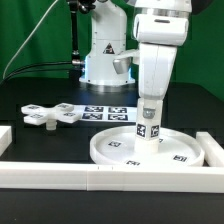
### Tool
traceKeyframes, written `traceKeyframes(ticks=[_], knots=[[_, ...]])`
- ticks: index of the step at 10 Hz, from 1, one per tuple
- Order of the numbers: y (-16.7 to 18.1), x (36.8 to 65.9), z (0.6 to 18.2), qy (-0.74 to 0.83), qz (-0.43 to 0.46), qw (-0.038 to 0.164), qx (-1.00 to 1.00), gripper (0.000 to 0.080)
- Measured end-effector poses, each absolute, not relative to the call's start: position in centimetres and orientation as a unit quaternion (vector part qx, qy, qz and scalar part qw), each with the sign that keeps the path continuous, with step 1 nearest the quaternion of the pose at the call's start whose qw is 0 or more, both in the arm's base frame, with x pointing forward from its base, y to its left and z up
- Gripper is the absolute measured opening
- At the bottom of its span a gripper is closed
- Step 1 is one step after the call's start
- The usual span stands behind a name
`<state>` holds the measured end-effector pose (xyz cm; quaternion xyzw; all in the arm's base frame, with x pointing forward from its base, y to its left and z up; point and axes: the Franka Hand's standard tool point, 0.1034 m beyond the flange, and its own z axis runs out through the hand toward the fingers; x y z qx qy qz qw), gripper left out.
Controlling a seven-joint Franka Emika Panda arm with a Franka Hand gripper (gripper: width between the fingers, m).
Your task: Assemble round table
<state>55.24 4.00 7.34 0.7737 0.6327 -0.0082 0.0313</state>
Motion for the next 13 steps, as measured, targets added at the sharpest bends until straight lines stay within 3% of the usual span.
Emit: traceKeyframes(ticks=[4,8,13], knots=[[4.04,55.23,7.34,0.563,-0.005,0.031,0.826,0.0406],[4.29,54.64,7.29,0.331,-0.015,0.020,0.943,0.0406],[4.34,54.93,7.33,0.184,-0.008,0.019,0.983,0.0406]])
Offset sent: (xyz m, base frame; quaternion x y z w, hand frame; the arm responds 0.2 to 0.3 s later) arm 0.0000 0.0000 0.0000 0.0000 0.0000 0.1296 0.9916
